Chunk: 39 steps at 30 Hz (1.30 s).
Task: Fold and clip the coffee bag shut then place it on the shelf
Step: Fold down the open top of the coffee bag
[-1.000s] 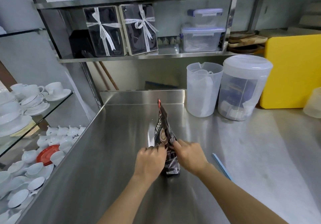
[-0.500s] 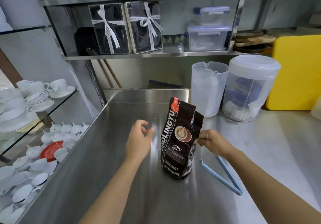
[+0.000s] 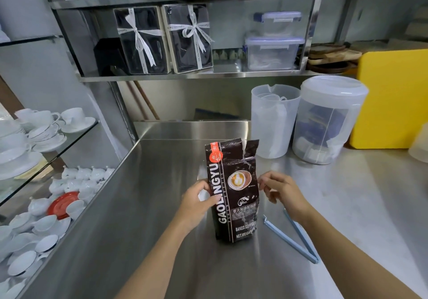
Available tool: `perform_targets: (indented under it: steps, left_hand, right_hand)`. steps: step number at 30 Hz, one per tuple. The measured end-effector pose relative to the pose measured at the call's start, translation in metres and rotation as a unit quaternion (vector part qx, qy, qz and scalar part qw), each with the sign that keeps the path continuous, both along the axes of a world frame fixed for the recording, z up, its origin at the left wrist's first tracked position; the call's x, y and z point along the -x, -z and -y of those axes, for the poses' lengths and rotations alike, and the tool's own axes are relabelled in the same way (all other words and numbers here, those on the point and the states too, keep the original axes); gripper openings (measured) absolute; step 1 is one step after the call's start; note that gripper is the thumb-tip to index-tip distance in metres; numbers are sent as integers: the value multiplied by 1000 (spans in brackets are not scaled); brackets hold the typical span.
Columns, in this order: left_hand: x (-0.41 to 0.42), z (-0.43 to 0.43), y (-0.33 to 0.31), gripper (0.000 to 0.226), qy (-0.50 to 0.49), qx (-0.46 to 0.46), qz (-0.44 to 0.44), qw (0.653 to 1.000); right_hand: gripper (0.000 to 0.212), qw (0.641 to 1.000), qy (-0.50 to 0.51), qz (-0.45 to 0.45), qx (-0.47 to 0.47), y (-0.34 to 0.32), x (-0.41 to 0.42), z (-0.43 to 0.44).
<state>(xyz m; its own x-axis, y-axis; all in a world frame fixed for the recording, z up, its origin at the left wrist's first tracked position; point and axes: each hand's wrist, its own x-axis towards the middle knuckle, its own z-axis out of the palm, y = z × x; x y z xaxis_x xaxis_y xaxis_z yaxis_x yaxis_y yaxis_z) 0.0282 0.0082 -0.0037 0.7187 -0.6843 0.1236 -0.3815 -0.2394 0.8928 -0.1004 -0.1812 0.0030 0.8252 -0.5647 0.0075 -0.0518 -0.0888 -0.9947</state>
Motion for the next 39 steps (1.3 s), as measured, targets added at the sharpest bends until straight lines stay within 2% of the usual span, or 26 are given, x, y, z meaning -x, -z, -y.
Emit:
perform_targets:
  steps: [1, 4, 8, 13, 16, 19, 21, 23, 27, 32, 34, 37, 39]
  left_hand:
    - [2, 0, -1, 18, -19, 15, 5, 1000]
    - [3, 3, -2, 26, -66, -14, 68, 995]
    - [6, 12, -16, 52, -104, -49, 177, 977]
    - [7, 10, -21, 46, -139, 12, 153, 978]
    - [13, 4, -9, 41, -146, 8, 118, 982]
    - [12, 1, -6, 40, -151, 4, 113, 982]
    - [9, 2, -8, 39, -149, -11, 109, 983]
    - [7, 1, -9, 35, -135, -10, 66, 989]
    - [7, 2, -16, 14, -127, 61, -20, 990]
    - [2, 7, -34, 6, -124, 128, -42, 983]
    - [0, 8, -40, 7, -123, 138, -38, 982]
    - [-5, 8, -44, 12, -116, 152, -43, 981]
    - [-8, 6, -46, 19, -100, 155, -37, 982]
  right_hand:
    - [19, 1000, -24, -18, 7, 1, 3, 0]
    - [30, 984, -70, -101, 129, -1, 0, -4]
    - [42, 957, -59, -114, 259, -13, -10, -8]
    - [32, 953, 22, -32, 301, -13, -5, -16]
    - [37, 943, 8, -50, 328, -1, 2, -23]
    - [29, 937, 28, -48, 344, 7, 3, -30]
    - [27, 946, 32, -44, 321, 9, 0, -31]
    - [30, 965, 13, -56, 254, 8, 0, -29]
    - [34, 991, 22, -33, 125, -2, 2, -22]
    - [13, 997, 68, 26, 11, -15, -7, -24]
    - [17, 996, 85, 37, -4, -21, -8, -23]
    - [26, 997, 66, 35, 31, -26, -6, -21]
    - [23, 997, 46, 53, 36, -31, -6, -20]
